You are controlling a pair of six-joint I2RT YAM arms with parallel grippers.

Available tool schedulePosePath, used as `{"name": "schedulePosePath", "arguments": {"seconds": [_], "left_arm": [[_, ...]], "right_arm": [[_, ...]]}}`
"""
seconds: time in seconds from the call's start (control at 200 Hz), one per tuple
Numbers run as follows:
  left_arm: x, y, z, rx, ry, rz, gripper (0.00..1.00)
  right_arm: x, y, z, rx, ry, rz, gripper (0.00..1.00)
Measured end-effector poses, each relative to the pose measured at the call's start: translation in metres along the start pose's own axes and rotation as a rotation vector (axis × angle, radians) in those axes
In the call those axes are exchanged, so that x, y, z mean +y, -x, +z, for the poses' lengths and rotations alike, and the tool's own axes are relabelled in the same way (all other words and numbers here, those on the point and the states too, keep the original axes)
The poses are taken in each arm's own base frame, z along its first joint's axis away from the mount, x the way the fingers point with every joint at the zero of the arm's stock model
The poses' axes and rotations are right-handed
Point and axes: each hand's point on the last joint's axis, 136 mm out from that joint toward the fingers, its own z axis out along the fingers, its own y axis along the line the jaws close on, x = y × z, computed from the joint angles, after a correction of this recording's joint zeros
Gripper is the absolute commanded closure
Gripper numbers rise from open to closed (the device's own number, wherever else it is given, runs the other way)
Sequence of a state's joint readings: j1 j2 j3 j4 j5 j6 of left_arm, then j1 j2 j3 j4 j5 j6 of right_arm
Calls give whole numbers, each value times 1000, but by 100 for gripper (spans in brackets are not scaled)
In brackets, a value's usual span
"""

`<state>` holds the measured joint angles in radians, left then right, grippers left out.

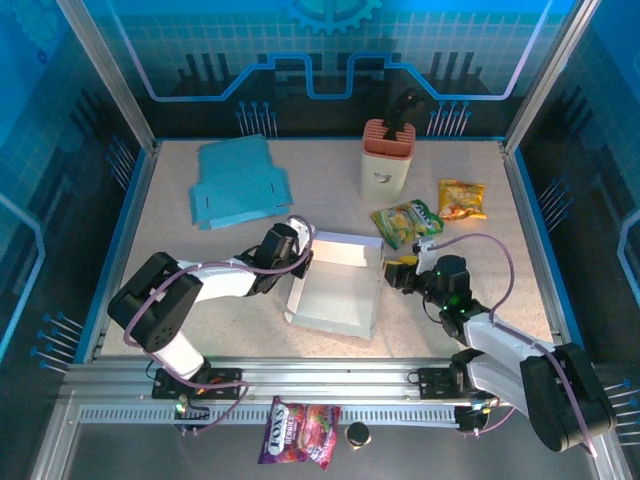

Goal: Fold the paper box

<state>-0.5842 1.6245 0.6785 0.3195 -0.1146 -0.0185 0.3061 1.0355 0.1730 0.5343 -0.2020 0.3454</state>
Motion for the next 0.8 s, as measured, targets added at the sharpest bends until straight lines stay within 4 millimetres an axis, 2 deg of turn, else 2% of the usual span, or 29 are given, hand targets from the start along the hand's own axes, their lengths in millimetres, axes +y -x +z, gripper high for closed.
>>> {"name": "schedulePosePath", "arguments": {"seconds": [0.32, 0.6, 0.69, 0.8], "left_arm": [[1, 0, 0, 1, 1, -1, 100], [0, 2, 2, 11, 3, -1, 100], [1, 2, 2, 12, 3, 0, 100], [1, 2, 2, 14, 4, 1, 100]], "right_arm": [[12, 9, 4, 13, 23, -88, 51], [5, 14, -9, -6, -52, -21, 50], [0, 10, -11, -15, -77, 11, 51], [-8, -5, -14, 1, -109, 46, 51]]}}
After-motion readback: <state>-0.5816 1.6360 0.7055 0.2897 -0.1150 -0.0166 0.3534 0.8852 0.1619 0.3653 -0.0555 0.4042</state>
